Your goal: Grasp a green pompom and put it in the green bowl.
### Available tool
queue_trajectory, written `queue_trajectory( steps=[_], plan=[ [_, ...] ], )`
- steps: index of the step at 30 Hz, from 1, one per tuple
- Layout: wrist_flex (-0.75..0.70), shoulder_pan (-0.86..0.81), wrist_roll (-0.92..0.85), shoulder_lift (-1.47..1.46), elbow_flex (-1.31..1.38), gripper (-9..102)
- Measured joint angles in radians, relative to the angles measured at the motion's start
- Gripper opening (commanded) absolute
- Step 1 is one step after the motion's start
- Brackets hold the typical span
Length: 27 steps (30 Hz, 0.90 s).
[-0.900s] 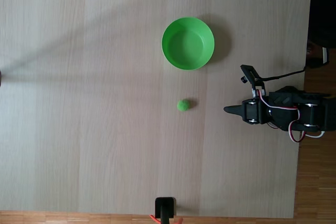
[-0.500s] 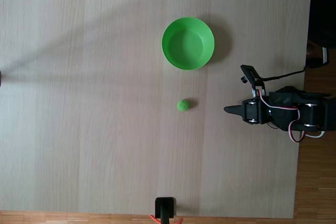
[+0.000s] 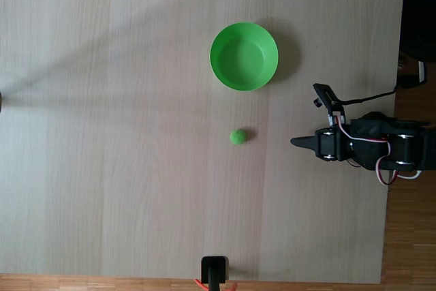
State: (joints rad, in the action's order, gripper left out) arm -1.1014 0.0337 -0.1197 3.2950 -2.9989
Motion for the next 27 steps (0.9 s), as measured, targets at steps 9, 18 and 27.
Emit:
queue_trajectory(
  steps=[9,18,27],
  plan=[
    [0.002,-0.009,0.000,-0.275,0.235,0],
    [0.003,-0.009,0.003,-0.769,0.643,0],
    [0.003,-0.009,0.003,-1.301,1.009,0]
  ],
)
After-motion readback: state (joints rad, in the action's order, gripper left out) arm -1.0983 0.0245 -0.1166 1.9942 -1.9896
